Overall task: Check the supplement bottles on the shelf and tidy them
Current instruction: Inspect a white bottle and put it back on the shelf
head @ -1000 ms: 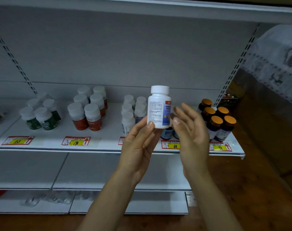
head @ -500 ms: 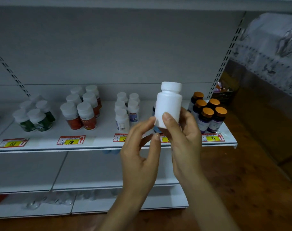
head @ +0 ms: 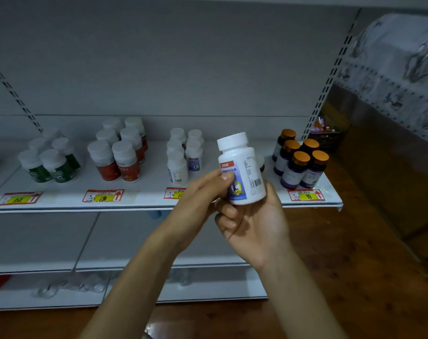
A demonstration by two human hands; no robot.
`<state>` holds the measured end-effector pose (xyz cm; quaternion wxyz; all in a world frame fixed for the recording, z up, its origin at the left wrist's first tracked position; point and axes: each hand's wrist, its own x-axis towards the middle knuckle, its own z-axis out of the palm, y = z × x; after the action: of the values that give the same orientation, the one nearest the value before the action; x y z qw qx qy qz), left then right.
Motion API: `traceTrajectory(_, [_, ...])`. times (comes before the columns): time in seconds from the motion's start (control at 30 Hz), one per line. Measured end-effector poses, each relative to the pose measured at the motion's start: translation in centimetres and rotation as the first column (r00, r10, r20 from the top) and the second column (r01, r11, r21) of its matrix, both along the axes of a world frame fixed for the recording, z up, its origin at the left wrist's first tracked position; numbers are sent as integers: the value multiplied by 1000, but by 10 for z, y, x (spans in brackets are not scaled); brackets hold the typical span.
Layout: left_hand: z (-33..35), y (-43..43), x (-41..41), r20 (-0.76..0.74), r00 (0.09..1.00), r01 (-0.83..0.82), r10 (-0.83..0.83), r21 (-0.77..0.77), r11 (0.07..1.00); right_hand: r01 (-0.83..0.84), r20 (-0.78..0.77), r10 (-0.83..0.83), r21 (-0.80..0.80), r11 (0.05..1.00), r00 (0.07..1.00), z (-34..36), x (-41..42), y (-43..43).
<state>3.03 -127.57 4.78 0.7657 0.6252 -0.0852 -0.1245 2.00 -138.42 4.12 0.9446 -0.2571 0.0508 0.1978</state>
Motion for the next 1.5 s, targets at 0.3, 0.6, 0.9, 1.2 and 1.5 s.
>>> traceTrajectory(0.3, [-11, -1, 8, -13, 953, -302, 302, -73, 950, 365, 191, -316, -614, 701, 929, -25, 3, 6])
traceTrajectory(0.6, [-15, 0, 0, -23, 909, -415, 415, 28, 910, 694, 654, -261, -587, 416, 710, -48, -8, 15])
traceTrajectory(0.9, [-24, 10, 2, -79, 922, -378, 378, 18, 926, 382, 268, -279, -515, 768, 922, -45, 8, 4])
traceTrajectory(1.2, [-42, 20, 7, 498, 843, -382, 202, 292, 877, 606, 657, -83, -629, 486, 749, -62, 13, -5])
traceTrajectory(1.5, [-28, 21, 13, 332, 921, -285, 201, 225, 932, 674, 676, -163, -620, 402, 719, -60, 7, -3])
